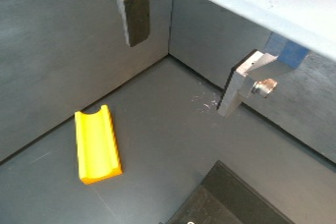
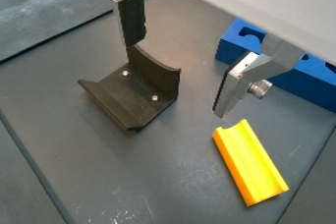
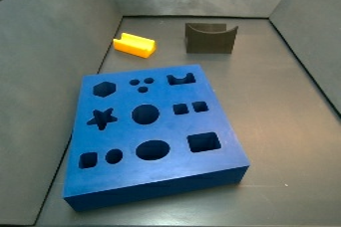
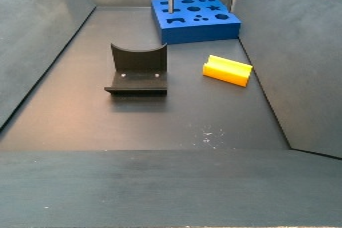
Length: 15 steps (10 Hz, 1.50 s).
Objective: Pick up the arch object. Move up. Place the arch object on the fixture. Regrasp the arch object. Move to above the board. Insert the arch object.
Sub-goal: Pick up the arch object.
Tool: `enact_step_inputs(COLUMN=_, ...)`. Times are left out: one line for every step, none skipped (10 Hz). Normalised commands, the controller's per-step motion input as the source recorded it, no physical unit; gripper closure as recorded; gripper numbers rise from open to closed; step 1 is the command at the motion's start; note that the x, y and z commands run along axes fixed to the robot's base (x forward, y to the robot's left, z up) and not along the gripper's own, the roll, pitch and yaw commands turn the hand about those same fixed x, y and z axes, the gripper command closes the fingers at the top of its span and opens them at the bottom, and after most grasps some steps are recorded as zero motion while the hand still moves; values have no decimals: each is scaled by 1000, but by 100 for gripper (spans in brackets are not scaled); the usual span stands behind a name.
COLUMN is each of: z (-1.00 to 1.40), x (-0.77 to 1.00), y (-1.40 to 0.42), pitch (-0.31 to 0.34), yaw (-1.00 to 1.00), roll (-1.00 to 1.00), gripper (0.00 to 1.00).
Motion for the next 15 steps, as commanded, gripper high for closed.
enact_step_inputs(z=-160, x=-351, y=-211, pitch=0, yaw=0, roll=-3, gripper=0)
enact_step_inputs(z=-351, x=-463, y=-489, pitch=0, yaw=426, roll=0, gripper=0)
enact_step_inputs(z=-311, x=-231, y=-426, pitch=1, yaw=689, roll=0, gripper=0)
enact_step_inputs(z=-331, x=-157, y=-351, pitch=0, yaw=794, roll=6, gripper=0)
enact_step_inputs(z=-349, x=-137, y=-329, pitch=0, yaw=834, roll=16, gripper=0)
enact_step_inputs(z=-369, x=-103, y=-266, pitch=0, yaw=903, roll=19, gripper=0)
enact_step_inputs(z=-394, x=-134, y=-329, pitch=0, yaw=849, roll=39, gripper=0)
enact_step_inputs(z=-463, x=-103, y=-331, pitch=0, yaw=846, roll=49, gripper=0)
enact_step_inputs(z=-540, x=-86, y=-346, pitch=0, yaw=837, roll=64, gripper=0)
enact_step_inputs(z=-566, x=-57, y=-340, pitch=0, yaw=843, roll=63, gripper=0)
enact_step_inputs(z=-660, x=-134, y=-263, pitch=-30, yaw=683, roll=54, gripper=0)
enact_step_inputs(z=-631, x=-69, y=-123, pitch=0, yaw=600, roll=184, gripper=0)
enact_step_inputs(z=-697, x=-231, y=-37, pitch=0, yaw=637, roll=219, gripper=0)
enact_step_inputs(z=-734, x=-271, y=0, pitch=0, yaw=686, roll=173, gripper=0)
enact_step_inputs(z=-769, x=-383, y=0, pitch=0, yaw=763, roll=177, gripper=0)
